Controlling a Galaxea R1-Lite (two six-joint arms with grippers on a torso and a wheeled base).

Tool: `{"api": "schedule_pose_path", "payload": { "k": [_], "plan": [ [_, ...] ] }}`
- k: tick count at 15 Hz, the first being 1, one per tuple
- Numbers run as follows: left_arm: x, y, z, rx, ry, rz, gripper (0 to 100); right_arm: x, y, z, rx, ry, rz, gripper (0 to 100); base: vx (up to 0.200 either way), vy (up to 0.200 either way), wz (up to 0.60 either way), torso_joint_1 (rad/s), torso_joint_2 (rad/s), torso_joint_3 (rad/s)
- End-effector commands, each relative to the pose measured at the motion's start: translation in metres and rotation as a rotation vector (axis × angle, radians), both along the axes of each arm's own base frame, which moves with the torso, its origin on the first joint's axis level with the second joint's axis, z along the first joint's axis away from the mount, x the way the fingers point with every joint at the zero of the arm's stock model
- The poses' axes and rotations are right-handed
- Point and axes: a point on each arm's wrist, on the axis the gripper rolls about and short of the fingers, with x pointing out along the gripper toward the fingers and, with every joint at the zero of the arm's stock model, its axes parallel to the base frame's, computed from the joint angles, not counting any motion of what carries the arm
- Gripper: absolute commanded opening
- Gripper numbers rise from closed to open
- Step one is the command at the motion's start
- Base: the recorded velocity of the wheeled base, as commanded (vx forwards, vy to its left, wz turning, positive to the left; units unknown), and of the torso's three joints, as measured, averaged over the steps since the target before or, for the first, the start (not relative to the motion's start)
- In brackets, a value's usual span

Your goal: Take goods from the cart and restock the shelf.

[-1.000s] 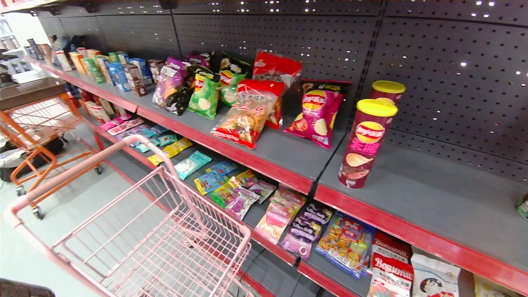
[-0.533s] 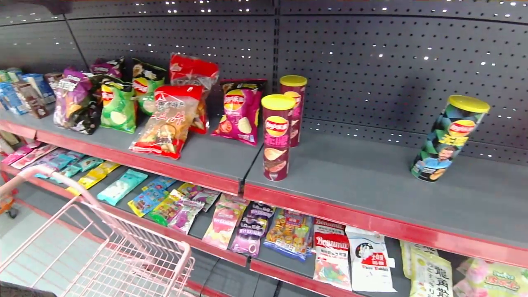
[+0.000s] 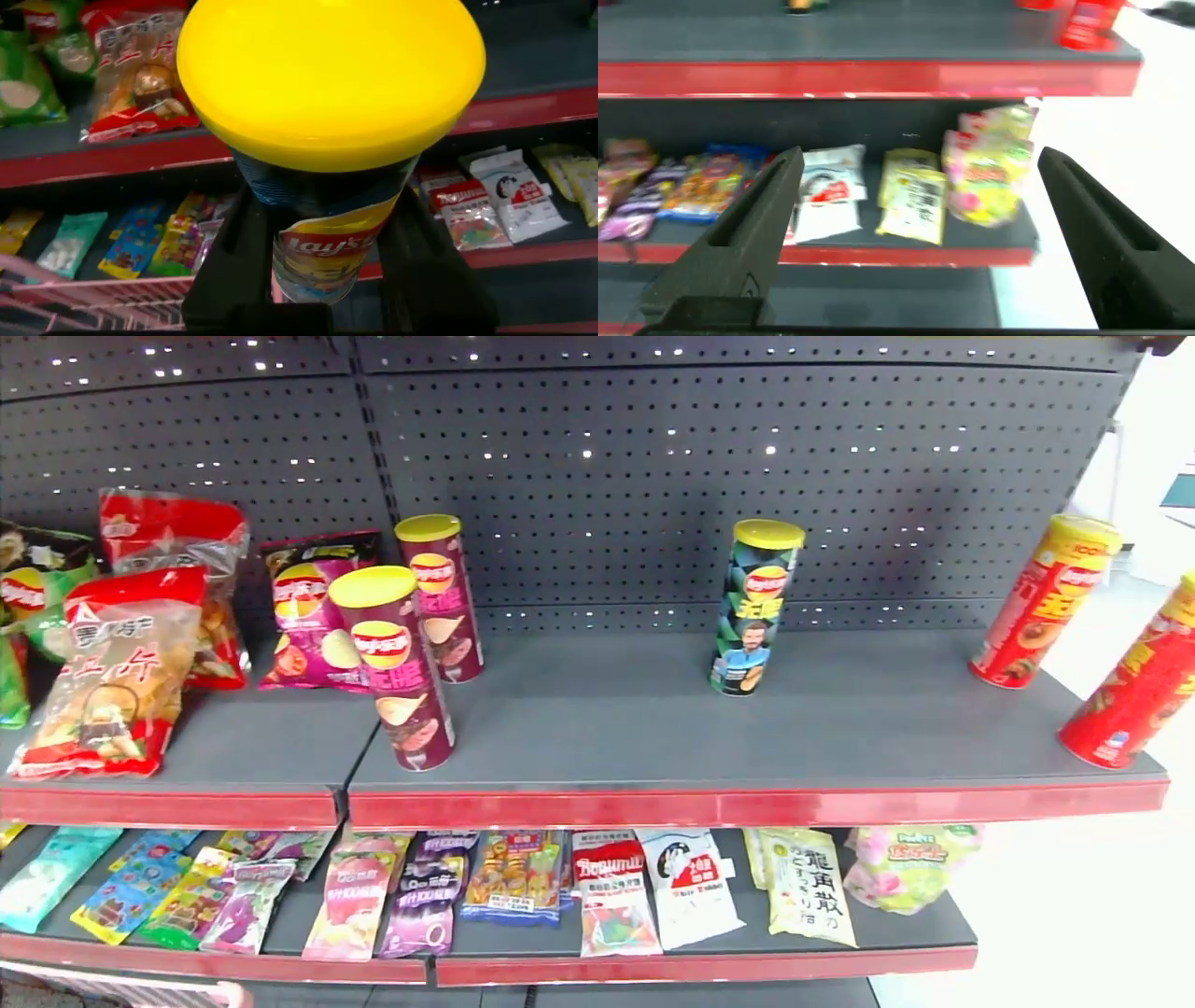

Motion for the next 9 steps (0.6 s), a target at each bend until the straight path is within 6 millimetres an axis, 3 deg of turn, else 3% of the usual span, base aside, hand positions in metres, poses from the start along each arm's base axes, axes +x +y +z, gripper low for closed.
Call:
{"api": "schedule_pose_path", "payload": {
  "k": [1,7,9],
  "plan": [
    [0.0014,-0.0001,0.0018,0.002,0.007,0.006,0,0.0000,0.0000,-0.0001,0.000,0.000,0.000,100,0.000,0.000,0.00,0.000,0.00,0.000],
    [-0.0002,0.0001,0.0034,0.074,-0.004,0.011,0,0.0000,0.0000,-0.0001,0.000,0.000,0.000,100,0.000,0.000,0.00,0.000,0.00,0.000],
    [-0.0011,0.0002,0.0036,0.073,-0.010,0.011,0,0.0000,0.0000,-0.0001,0.000,0.000,0.000,100,0.200,0.000,0.00,-0.002,0.00,0.002]
  ]
}}
